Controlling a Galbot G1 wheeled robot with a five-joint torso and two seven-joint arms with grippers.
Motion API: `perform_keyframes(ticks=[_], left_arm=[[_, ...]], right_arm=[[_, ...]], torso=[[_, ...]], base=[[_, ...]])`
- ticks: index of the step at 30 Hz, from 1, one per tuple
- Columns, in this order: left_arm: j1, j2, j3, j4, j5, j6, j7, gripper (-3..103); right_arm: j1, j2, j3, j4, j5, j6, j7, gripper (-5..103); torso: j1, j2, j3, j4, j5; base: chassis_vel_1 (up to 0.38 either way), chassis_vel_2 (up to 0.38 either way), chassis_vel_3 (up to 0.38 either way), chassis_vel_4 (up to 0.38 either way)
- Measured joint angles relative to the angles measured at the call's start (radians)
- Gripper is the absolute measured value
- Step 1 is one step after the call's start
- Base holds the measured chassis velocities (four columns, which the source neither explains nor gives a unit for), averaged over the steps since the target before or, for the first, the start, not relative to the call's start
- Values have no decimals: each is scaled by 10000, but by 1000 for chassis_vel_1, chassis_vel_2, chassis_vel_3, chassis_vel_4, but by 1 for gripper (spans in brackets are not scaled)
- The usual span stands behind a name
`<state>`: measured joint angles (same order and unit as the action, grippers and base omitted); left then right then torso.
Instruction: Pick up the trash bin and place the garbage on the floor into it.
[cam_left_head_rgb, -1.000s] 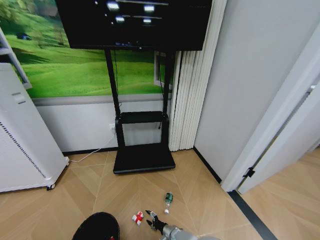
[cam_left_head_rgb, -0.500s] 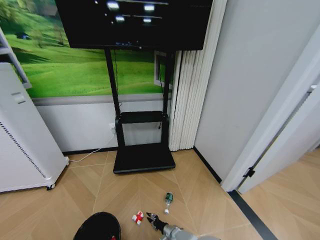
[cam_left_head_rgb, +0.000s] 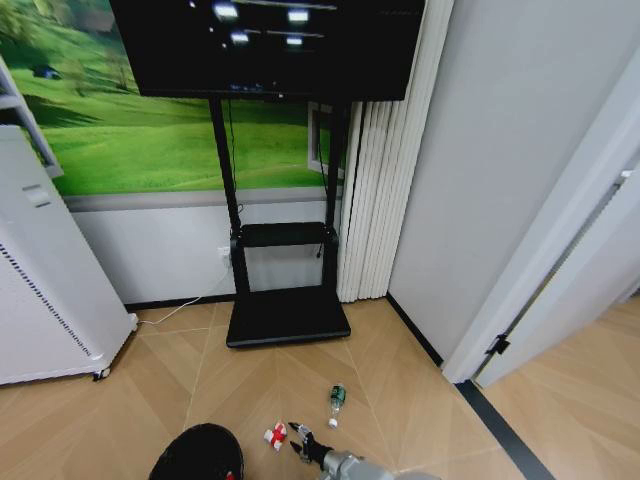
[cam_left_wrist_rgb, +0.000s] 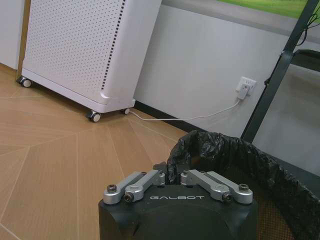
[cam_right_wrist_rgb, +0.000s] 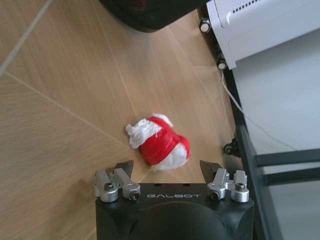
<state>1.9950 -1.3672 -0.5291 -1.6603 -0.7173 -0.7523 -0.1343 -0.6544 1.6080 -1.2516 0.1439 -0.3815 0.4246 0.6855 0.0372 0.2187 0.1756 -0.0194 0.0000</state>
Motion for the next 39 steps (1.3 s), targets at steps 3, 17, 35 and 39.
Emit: perform_keyframes(ticks=[3, 17, 35, 39], left_arm=[[-8, 2, -7, 14, -3, 0, -1, 8], [-23, 33, -16, 49, -139, -17, 21, 8], [-50, 2, -10, 71, -130, -31, 13, 8], [-36, -36, -3, 124, -131, -107, 55, 8]], right_arm=[[15, 0, -63, 45, -151, -87, 109, 76], [151, 1, -438, -311, -266, -126, -20, 77], [195, 1, -780, -379, -350, -40, 8, 76], [212, 3, -819, -442, -333, -16, 8, 76]], torso=[[0, 0, -1, 0, 0], [-3, 1, -1, -1, 0], [-2, 1, -1, 0, 0], [-2, 1, -1, 0, 1]], base=[[0, 0, 0, 0], [0, 0, 0, 0], [0, 0, 0, 0], [0, 0, 0, 0]])
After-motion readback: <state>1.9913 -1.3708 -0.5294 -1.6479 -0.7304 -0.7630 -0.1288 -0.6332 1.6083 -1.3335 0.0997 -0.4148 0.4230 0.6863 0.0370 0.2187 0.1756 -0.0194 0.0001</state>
